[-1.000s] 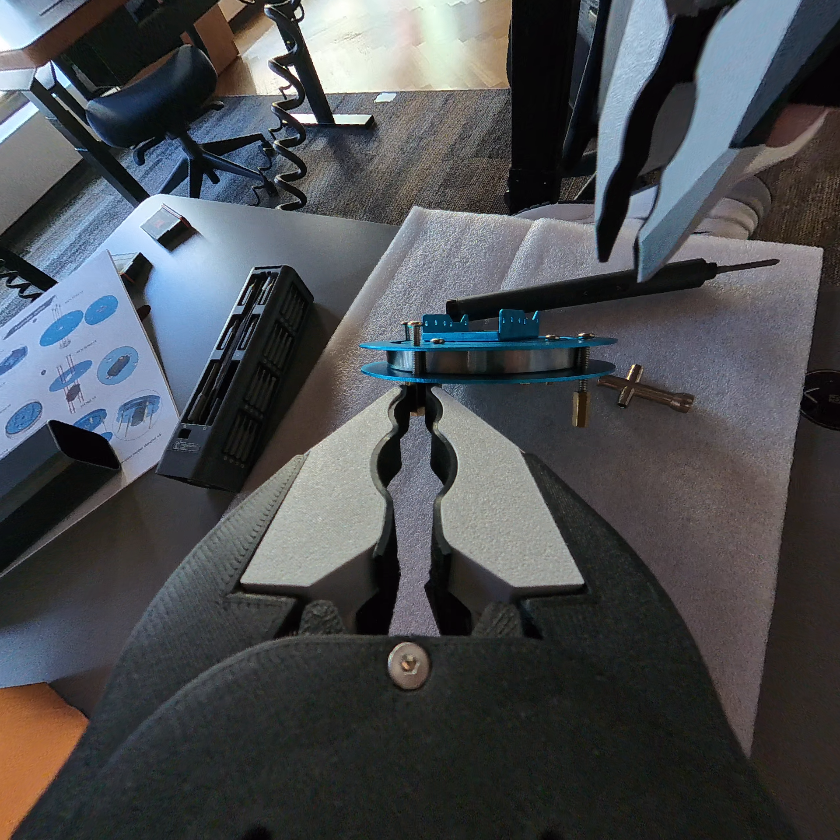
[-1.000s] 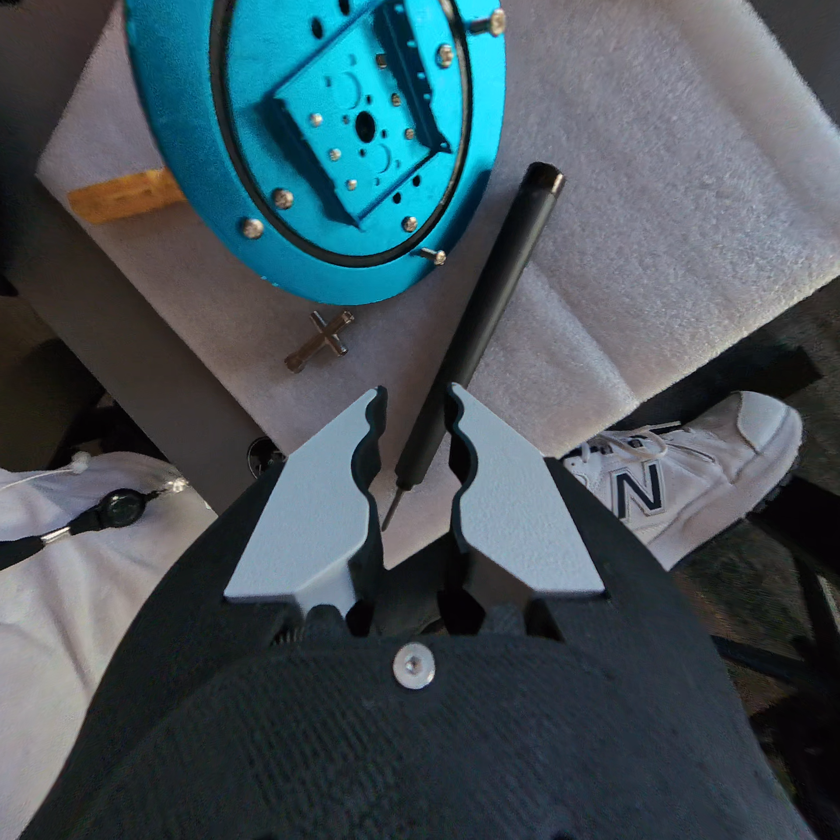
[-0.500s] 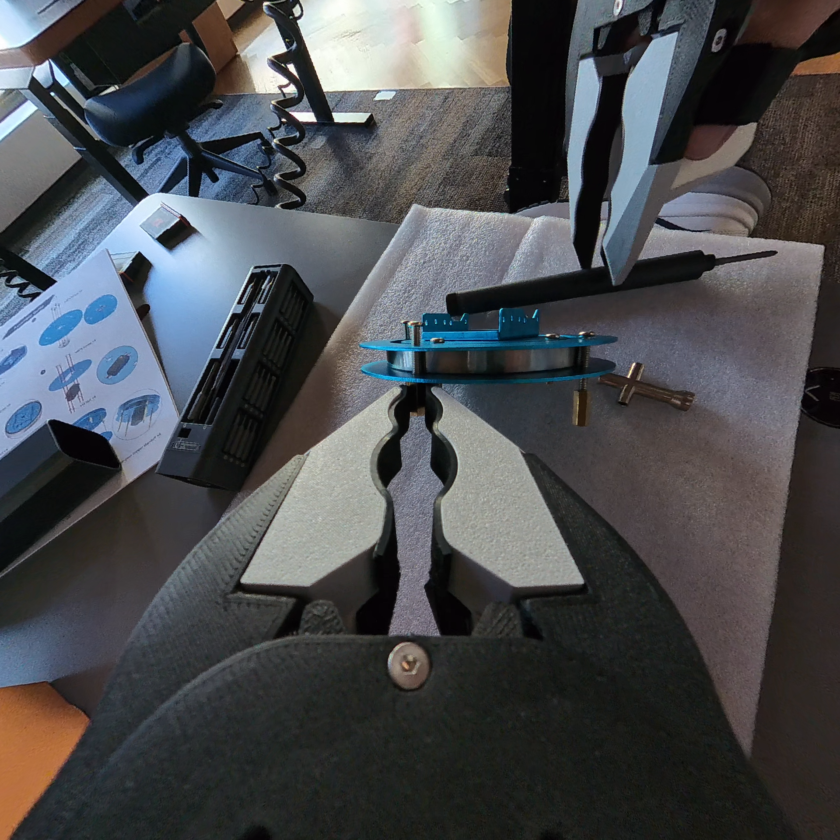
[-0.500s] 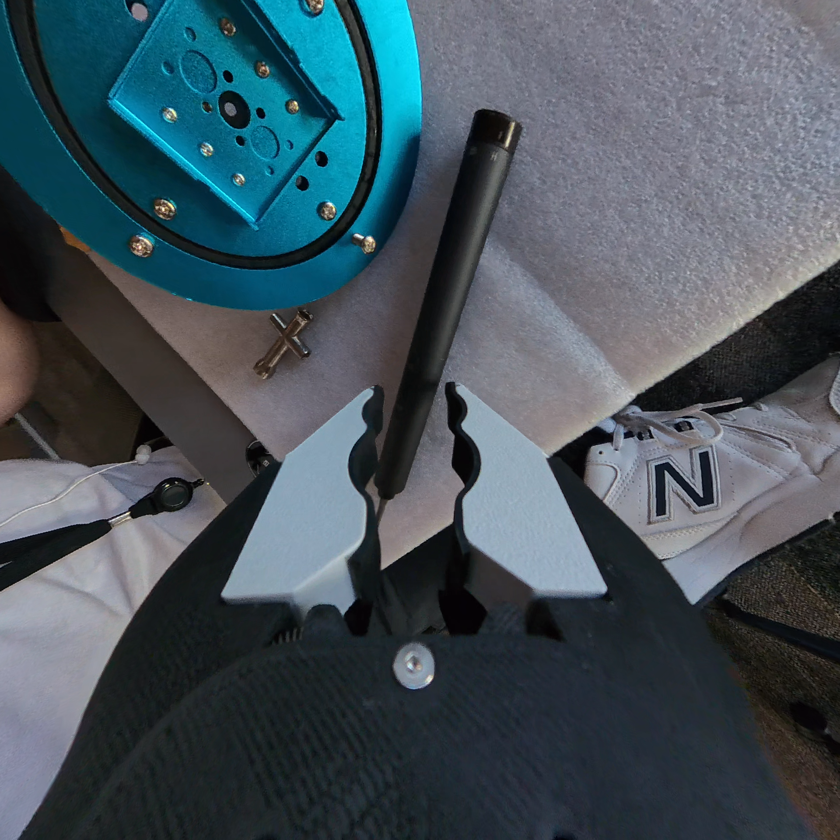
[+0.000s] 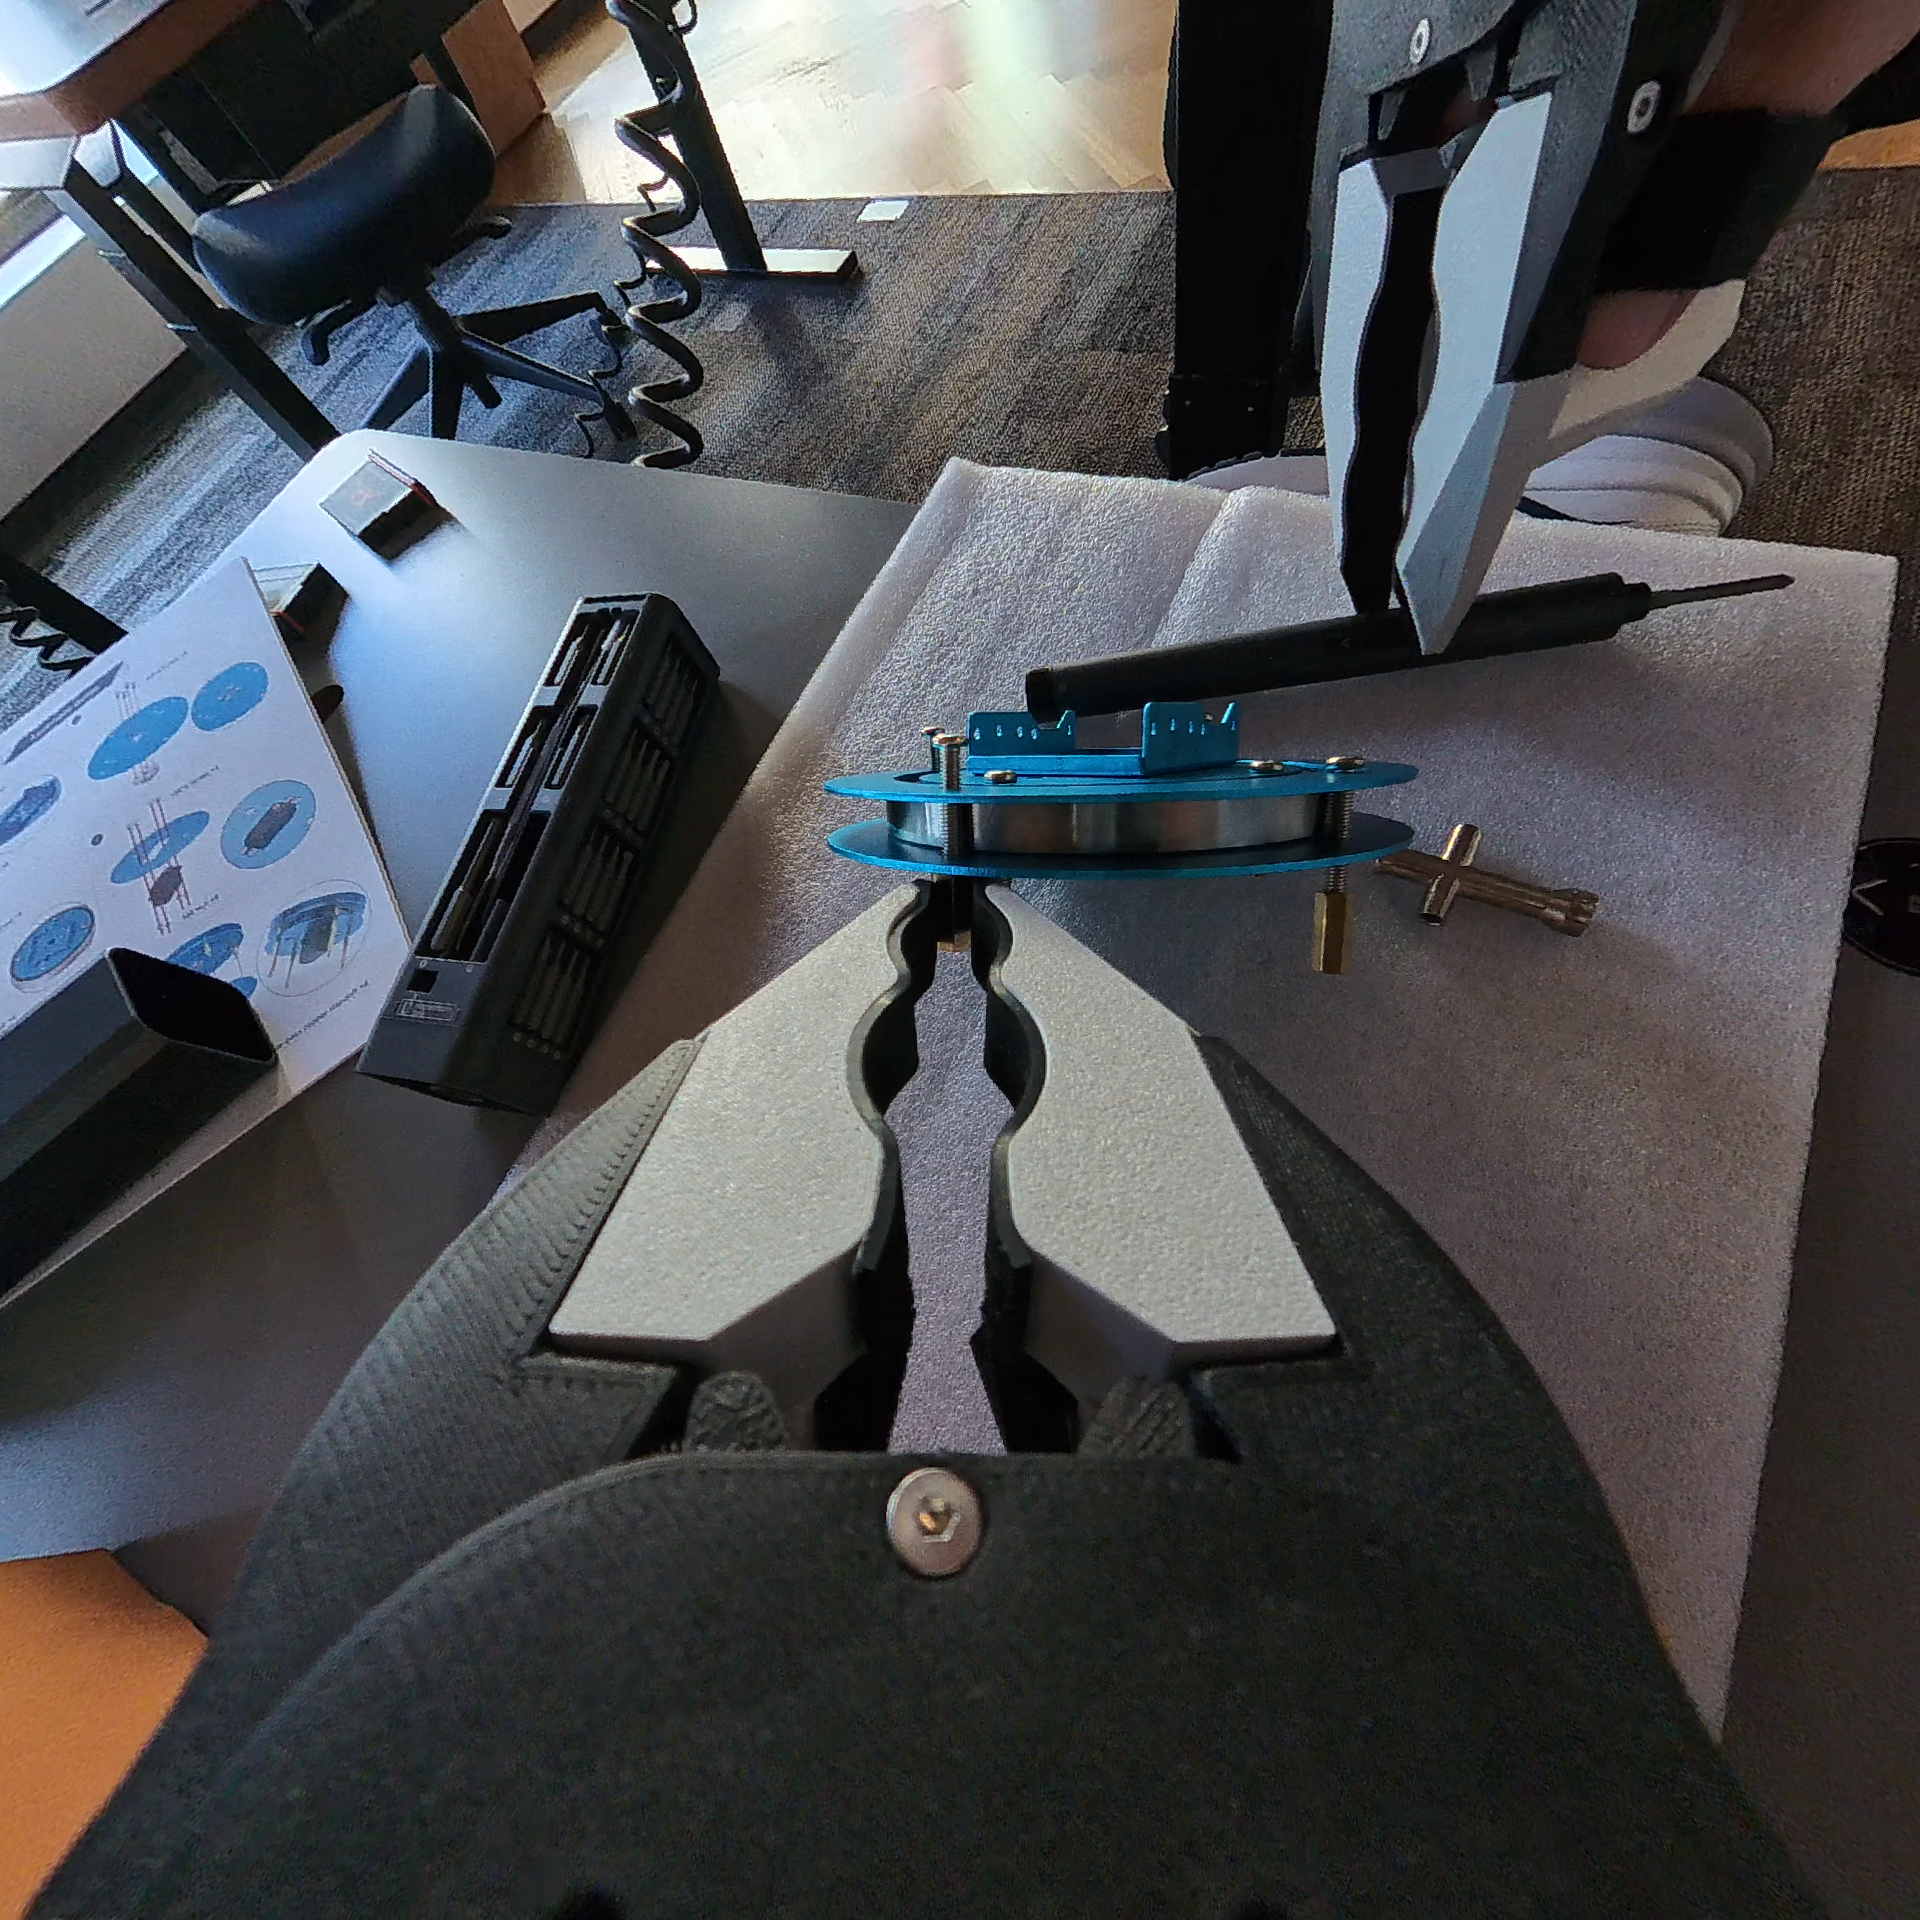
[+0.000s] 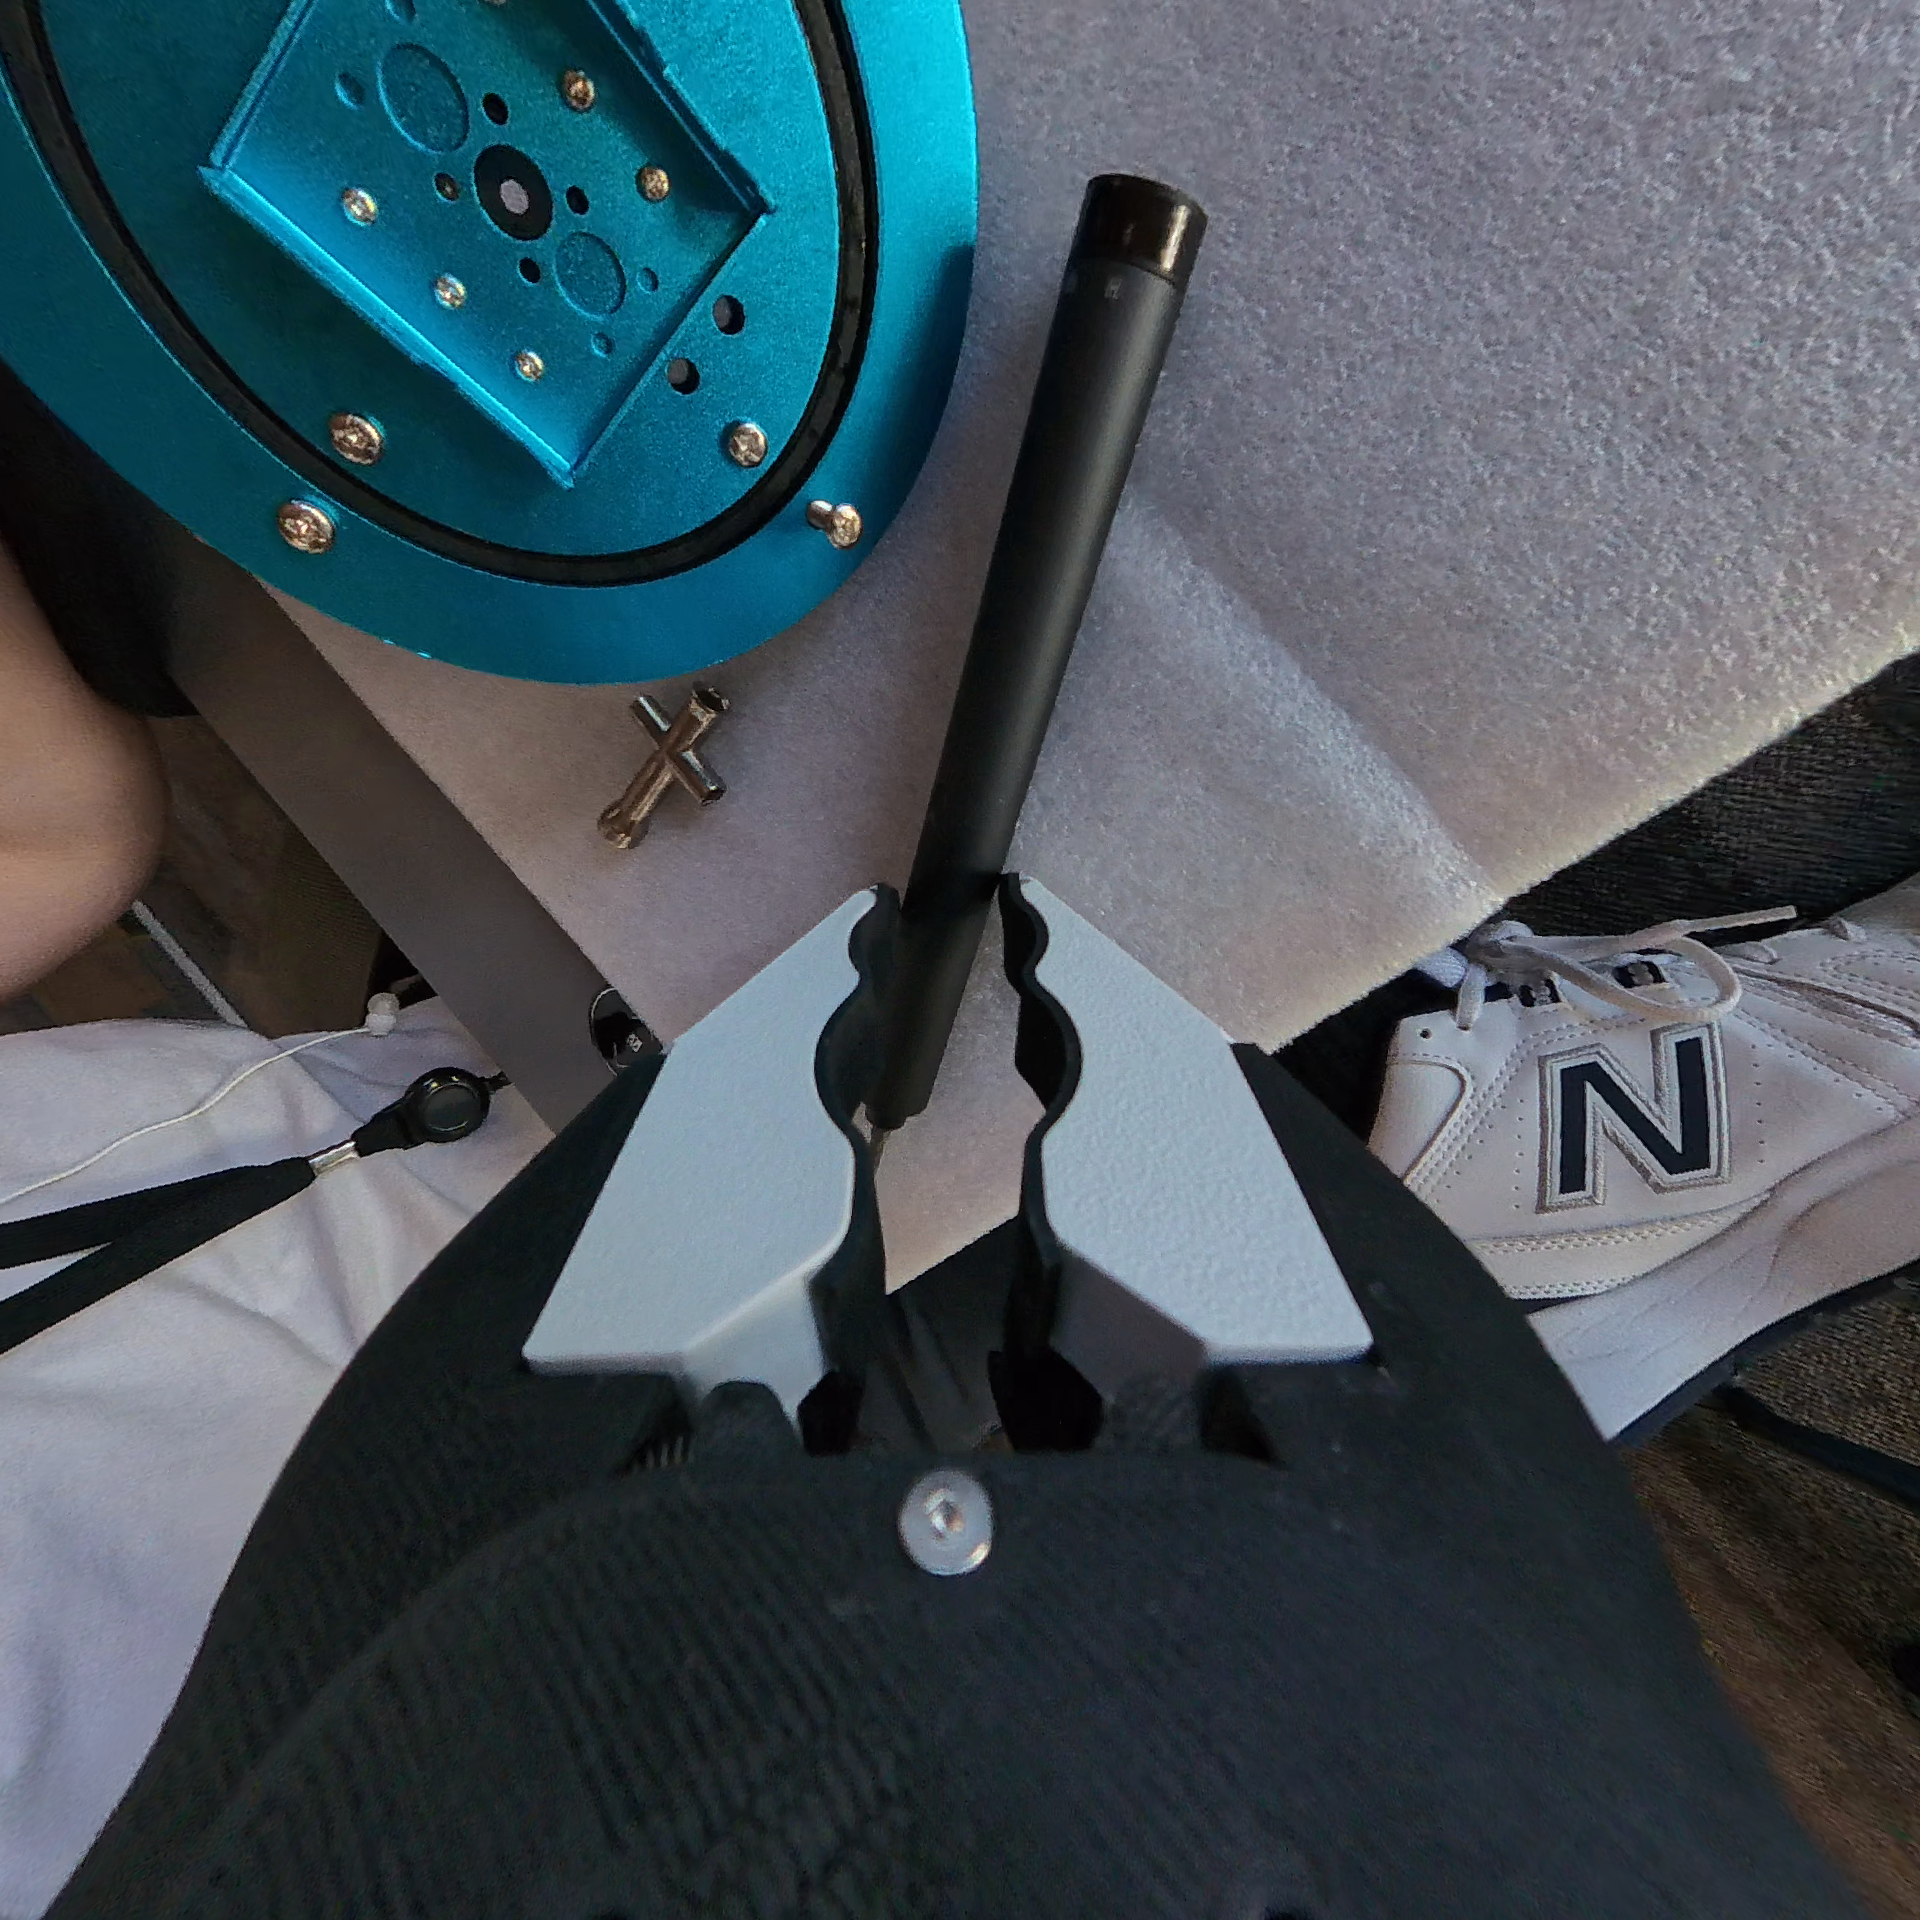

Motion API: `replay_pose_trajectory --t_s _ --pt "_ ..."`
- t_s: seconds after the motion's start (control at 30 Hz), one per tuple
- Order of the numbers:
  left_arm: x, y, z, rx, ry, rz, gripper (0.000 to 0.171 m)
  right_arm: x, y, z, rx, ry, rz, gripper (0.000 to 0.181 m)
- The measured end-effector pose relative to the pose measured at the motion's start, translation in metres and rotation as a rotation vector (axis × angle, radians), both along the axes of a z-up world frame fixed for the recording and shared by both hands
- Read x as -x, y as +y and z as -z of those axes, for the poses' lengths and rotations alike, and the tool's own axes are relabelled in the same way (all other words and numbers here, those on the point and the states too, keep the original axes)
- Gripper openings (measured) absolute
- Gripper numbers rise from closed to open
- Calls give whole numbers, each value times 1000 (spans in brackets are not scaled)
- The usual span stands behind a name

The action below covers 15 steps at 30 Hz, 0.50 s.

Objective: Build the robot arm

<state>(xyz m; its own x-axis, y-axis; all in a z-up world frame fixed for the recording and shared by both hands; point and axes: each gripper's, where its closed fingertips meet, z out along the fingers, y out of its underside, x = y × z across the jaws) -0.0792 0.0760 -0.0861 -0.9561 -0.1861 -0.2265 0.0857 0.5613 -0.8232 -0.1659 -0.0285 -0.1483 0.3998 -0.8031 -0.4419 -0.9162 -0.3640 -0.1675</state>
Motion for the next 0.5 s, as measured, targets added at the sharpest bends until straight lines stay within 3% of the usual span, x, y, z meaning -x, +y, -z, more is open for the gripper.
replay_pose_trajectory --t_s 0.5 --pt "-1 0 1 -1 1 -2 4 4 2 4 -38 160 9 17"
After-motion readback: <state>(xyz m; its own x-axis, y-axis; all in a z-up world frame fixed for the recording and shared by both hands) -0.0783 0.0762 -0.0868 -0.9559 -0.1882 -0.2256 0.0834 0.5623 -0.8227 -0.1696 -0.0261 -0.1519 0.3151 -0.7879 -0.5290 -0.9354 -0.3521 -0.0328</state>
